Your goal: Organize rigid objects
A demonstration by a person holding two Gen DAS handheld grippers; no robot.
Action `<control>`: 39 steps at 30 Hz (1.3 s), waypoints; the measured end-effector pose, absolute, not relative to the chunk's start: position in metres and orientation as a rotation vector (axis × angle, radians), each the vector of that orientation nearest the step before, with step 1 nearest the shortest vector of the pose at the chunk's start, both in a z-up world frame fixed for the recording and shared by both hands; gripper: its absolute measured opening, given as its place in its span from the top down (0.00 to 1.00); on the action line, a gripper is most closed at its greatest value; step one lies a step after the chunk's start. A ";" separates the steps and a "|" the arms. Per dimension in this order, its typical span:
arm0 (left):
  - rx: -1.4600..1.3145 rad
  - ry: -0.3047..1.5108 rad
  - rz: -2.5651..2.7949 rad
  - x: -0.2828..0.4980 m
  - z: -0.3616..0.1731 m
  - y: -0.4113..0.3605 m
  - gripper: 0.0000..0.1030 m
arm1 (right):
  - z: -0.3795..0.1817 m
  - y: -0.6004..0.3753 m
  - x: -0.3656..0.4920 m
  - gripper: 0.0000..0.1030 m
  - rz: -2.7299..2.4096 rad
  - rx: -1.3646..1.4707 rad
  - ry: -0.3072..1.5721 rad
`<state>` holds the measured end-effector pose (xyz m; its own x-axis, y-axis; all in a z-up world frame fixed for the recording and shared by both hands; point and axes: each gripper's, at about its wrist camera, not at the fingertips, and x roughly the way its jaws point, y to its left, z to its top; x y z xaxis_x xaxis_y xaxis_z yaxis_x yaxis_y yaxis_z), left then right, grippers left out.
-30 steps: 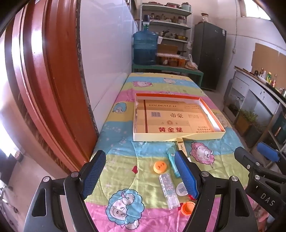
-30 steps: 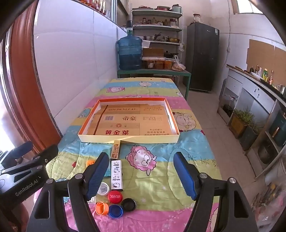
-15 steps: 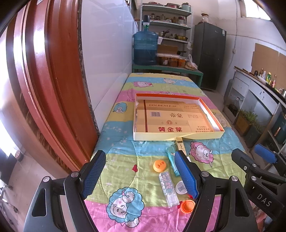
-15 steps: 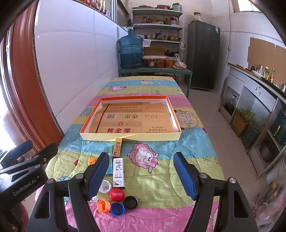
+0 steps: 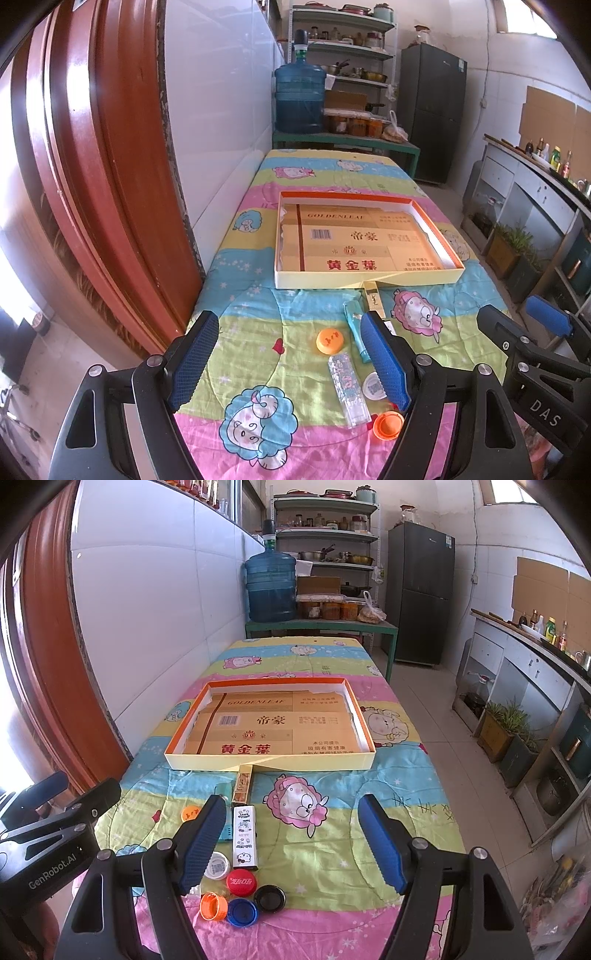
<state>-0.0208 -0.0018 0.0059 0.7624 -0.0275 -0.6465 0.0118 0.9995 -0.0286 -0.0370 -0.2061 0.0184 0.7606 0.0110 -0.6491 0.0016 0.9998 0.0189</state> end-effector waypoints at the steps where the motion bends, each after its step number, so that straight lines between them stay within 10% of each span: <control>1: -0.023 0.703 -0.022 -0.021 0.006 -0.002 0.22 | 0.018 -0.206 -0.037 0.28 0.007 0.018 0.707; 39: -0.039 0.728 -0.017 -0.013 -0.009 0.000 0.22 | 0.009 -0.210 -0.033 0.29 -0.013 0.017 0.720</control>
